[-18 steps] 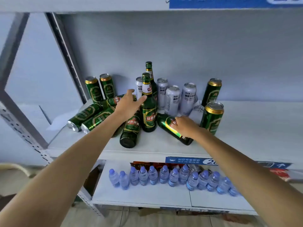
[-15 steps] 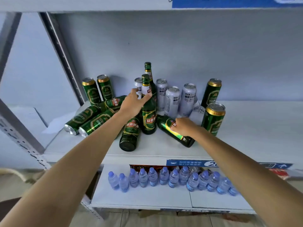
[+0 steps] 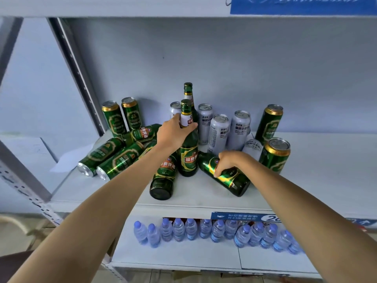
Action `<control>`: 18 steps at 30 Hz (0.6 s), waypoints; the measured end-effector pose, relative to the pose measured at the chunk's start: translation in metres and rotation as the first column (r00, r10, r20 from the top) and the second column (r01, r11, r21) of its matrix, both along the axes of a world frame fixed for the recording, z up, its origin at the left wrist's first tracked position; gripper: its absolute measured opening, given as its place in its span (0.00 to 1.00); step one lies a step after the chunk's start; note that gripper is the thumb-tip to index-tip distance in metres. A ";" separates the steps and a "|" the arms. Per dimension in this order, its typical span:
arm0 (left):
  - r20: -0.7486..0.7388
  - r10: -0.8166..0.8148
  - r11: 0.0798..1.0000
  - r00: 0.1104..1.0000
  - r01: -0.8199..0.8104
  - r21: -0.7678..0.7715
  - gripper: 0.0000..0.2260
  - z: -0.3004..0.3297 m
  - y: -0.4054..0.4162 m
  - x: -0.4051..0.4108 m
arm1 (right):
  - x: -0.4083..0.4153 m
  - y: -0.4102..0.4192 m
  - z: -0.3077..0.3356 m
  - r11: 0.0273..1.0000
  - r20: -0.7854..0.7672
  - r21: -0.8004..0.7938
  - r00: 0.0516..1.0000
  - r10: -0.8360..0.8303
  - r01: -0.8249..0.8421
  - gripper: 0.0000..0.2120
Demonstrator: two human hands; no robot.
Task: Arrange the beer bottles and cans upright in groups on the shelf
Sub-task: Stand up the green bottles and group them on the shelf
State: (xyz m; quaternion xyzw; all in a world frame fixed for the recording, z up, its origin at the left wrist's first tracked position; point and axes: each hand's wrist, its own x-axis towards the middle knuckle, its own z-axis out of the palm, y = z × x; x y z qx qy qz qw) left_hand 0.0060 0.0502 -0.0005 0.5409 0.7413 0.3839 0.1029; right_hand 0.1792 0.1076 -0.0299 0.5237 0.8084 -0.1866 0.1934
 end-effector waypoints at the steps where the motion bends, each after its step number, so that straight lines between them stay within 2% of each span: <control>1: 0.022 -0.017 1.000 1.000 0.017 0.009 0.18 -0.001 0.001 -0.001 | 0.000 0.000 0.000 1.000 -0.001 -0.002 1.000 -0.006 0.006 0.33; 10: 0.169 -0.199 0.980 0.965 0.199 0.014 0.14 0.007 -0.011 -0.016 | -0.005 -0.012 -0.002 0.997 -0.045 -0.039 0.996 -0.072 0.070 0.35; 14: 0.161 -0.241 0.970 0.957 0.233 0.068 0.12 0.030 -0.018 -0.018 | -0.003 -0.014 -0.003 0.993 -0.075 -0.042 0.991 -0.109 0.106 0.36; 18: 0.199 -0.312 0.950 0.929 0.299 0.091 0.08 0.061 -0.024 -0.021 | 0.000 -0.021 -0.007 0.993 -0.133 0.020 0.984 -0.115 0.118 0.33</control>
